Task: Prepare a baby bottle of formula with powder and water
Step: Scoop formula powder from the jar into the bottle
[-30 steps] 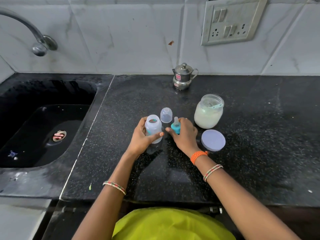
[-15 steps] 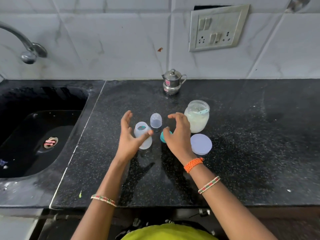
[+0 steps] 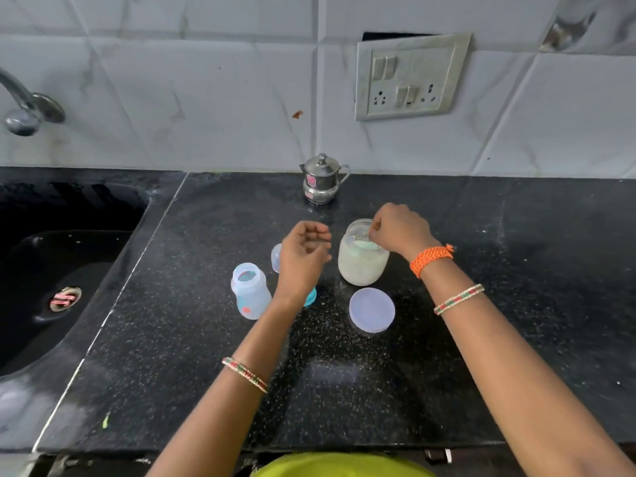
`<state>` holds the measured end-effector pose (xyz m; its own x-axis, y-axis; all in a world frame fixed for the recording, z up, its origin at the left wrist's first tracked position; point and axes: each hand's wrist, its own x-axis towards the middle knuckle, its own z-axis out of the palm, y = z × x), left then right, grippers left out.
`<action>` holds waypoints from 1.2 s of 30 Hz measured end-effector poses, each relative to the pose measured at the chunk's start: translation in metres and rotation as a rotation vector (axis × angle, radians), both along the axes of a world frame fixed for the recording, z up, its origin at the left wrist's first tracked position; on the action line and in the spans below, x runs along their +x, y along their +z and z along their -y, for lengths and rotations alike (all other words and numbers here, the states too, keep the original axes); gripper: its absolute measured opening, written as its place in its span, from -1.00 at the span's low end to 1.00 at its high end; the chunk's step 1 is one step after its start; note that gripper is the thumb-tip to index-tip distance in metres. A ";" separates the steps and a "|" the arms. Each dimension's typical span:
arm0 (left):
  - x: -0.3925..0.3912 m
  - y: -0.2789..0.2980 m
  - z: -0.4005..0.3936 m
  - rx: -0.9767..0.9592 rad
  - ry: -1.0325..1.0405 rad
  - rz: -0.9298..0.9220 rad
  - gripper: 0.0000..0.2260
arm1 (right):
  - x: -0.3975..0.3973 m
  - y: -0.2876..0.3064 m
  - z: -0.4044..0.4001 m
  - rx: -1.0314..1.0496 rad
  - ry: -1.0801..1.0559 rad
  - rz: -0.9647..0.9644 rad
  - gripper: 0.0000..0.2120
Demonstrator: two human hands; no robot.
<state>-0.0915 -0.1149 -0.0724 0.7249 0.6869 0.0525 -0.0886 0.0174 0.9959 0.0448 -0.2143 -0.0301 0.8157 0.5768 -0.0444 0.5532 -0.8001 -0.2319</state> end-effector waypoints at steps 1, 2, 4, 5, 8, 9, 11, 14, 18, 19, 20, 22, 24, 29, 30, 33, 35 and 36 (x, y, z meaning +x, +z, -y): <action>0.004 -0.004 0.001 0.007 -0.009 -0.019 -0.69 | 0.001 0.001 -0.003 -0.059 0.008 0.004 -0.77; 0.007 -0.007 0.002 0.021 -0.020 -0.034 -0.69 | 0.002 0.002 -0.005 -0.126 0.017 0.003 -0.76; 0.012 -0.011 0.002 0.063 -0.053 -0.058 -0.68 | 0.001 0.006 -0.008 -0.249 0.030 0.002 -0.74; 0.013 -0.013 0.001 0.088 -0.070 -0.071 -0.69 | 0.000 0.006 -0.009 -0.278 0.033 0.011 -0.74; 0.013 -0.018 0.000 0.124 -0.097 -0.092 -0.71 | -0.005 0.005 -0.009 -0.224 0.037 0.080 -0.84; 0.012 -0.020 0.001 0.129 -0.098 -0.094 -0.70 | -0.007 0.004 -0.007 -0.174 0.036 0.107 -0.89; 0.011 -0.023 0.001 0.150 -0.111 -0.109 -0.68 | -0.009 0.004 -0.003 -0.052 0.029 0.150 -0.94; 0.012 -0.030 0.003 0.184 -0.147 -0.162 -0.65 | -0.008 0.002 0.004 0.049 0.035 0.136 -0.84; 0.017 -0.039 0.006 0.222 -0.185 -0.213 -0.51 | -0.008 -0.005 0.012 0.064 0.010 0.191 -0.80; 0.018 -0.041 0.006 0.233 -0.196 -0.217 -0.47 | -0.007 -0.007 0.014 0.083 0.002 0.228 -0.81; 0.020 -0.043 0.006 0.246 -0.204 -0.221 -0.44 | -0.007 -0.010 0.015 0.101 0.001 0.265 -0.82; 0.023 -0.045 0.006 0.278 -0.219 -0.233 -0.39 | -0.005 -0.013 0.015 0.109 0.020 0.307 -0.83; 0.026 -0.047 0.005 0.312 -0.237 -0.252 -0.37 | -0.002 -0.016 0.010 0.077 0.046 0.299 -0.83; 0.027 -0.052 0.004 0.297 -0.268 -0.251 -0.43 | 0.002 -0.026 -0.001 0.047 0.061 0.168 -0.81; 0.027 -0.052 0.005 0.292 -0.263 -0.247 -0.43 | 0.003 -0.027 -0.003 0.056 0.059 0.126 -0.81; 0.027 -0.053 0.005 0.278 -0.252 -0.234 -0.44 | 0.007 -0.028 -0.005 0.039 0.061 -0.008 -0.83; 0.028 -0.053 0.004 0.269 -0.252 -0.221 -0.44 | 0.009 -0.027 -0.006 0.025 0.063 -0.083 -0.85; 0.028 -0.053 0.004 0.267 -0.251 -0.216 -0.44 | 0.011 -0.026 -0.006 0.032 0.062 -0.111 -0.85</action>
<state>-0.0635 -0.1191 -0.1256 0.8819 0.4703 0.0330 0.0966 -0.2488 0.9637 0.0559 -0.2083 -0.0562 0.7695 0.6286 -0.1133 0.5709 -0.7564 -0.3194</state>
